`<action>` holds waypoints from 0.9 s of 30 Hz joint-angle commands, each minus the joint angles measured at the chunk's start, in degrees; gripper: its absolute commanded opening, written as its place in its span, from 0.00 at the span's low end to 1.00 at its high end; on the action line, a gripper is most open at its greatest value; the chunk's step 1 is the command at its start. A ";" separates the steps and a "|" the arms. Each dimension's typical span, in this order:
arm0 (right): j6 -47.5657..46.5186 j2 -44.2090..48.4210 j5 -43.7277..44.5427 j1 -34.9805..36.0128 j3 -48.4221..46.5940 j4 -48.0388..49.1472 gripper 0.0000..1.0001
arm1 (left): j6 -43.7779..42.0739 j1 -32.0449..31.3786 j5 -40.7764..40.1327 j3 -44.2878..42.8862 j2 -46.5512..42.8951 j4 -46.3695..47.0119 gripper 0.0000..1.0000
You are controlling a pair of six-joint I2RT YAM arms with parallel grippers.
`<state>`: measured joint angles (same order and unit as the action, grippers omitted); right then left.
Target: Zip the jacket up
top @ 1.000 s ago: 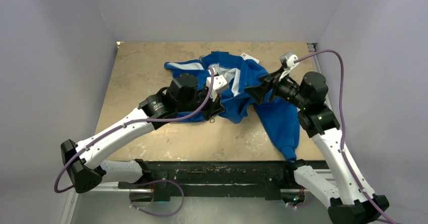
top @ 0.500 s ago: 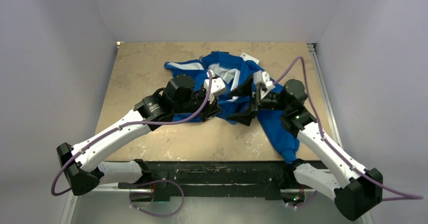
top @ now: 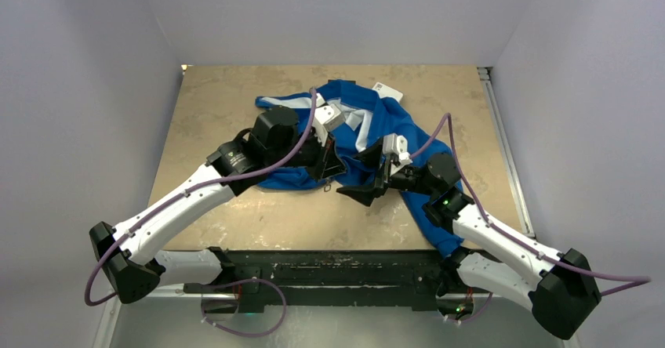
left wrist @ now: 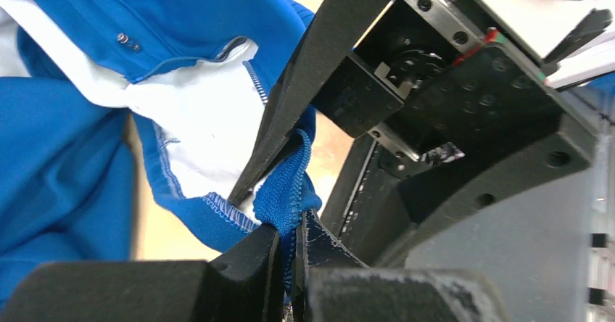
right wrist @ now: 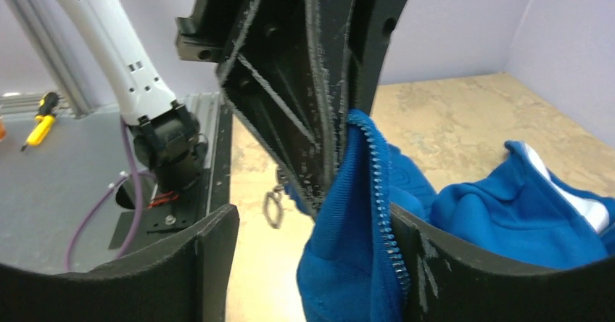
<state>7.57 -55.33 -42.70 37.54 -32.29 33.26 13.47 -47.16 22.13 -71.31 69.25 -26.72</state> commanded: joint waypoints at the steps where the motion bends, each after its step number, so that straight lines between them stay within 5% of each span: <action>1: 0.70 -0.62 4.52 0.21 1.04 3.34 0.64 | 7.76 1.57 8.13 -5.51 -1.39 6.77 0.00; 8: -0.47 0.81 -3.28 0.20 -1.62 -5.06 0.14 | 9.15 2.69 11.16 -6.37 -2.46 7.56 0.00; 10: -1.69 1.89 -3.68 0.25 -2.95 -11.15 0.00 | 7.15 2.94 10.34 -7.43 -2.85 6.69 0.15; 15: -1.30 5.51 -2.60 0.24 -4.01 -16.69 0.00 | -0.01 2.99 6.61 -7.64 -3.94 3.32 0.49; 27: -1.76 3.50 -2.04 0.21 -11.94 -24.51 0.00 | -5.10 2.99 15.70 -2.88 -4.83 -1.13 0.52</action>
<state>7.35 -51.07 -44.53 37.50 -37.36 13.21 10.28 -44.62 32.82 -75.20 64.99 -26.46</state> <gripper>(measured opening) 0.045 0.511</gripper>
